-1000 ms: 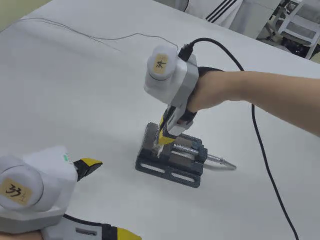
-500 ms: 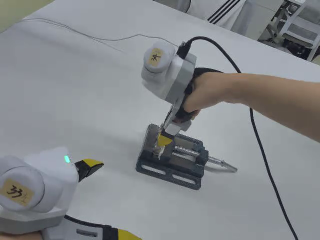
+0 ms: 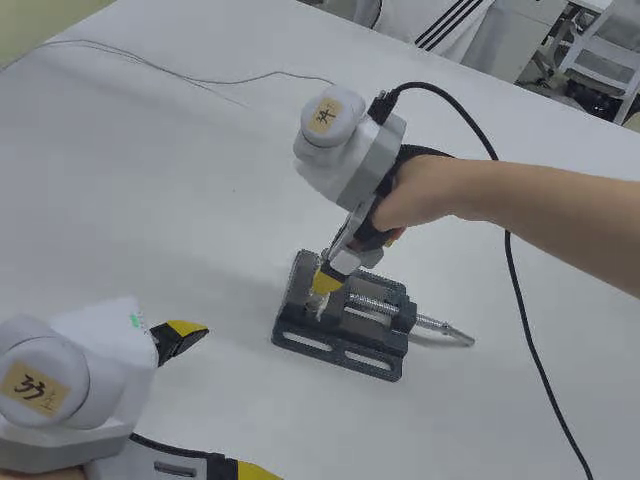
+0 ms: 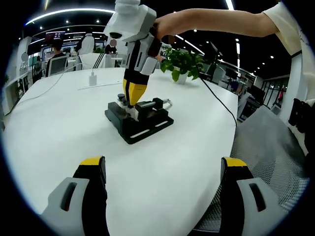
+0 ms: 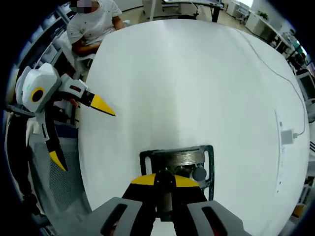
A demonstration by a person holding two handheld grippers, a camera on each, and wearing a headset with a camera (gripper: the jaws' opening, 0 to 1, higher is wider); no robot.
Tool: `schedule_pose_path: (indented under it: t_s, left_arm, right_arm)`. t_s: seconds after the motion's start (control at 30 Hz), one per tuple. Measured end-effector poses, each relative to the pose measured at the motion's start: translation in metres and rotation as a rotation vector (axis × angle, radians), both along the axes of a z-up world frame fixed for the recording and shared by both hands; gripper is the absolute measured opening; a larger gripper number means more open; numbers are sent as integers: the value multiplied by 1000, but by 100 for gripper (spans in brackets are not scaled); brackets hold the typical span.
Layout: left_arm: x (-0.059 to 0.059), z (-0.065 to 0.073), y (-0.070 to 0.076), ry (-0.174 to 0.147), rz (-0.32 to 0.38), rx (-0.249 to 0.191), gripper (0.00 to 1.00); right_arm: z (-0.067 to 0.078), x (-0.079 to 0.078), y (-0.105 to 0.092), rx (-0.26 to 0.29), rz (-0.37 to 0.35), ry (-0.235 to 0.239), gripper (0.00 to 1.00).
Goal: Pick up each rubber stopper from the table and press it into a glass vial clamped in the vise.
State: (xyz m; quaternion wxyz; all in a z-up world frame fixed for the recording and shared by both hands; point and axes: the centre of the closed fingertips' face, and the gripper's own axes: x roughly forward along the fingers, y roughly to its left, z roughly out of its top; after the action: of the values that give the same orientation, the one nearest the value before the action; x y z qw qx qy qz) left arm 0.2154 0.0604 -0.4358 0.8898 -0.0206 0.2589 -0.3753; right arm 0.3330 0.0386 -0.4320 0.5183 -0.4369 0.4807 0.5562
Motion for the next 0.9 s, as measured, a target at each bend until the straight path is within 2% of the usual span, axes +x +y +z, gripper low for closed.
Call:
schedule_pose_path:
  t_s: [0.03,0.1,0.37,0.47,0.9]
  left_arm:
    - [0,0,0,1,1,0,97]
    - [0,-1,1,2,2,1,97]
    - [1,0,-2,3,2,-4,97]
    - [2,-1,-2,4,0,-5,97]
    - [0,-1,-1,10,3,-10,96]
  right_arm:
    - [0,0,0,1,-4,0,6]
    - [0,0,0,10,32,-2,6]
    - [0,1,0,15,58,0,7]
    - [1,1,-1,31,97,-8,7]
    - [1,2,1,36,135,4,6]
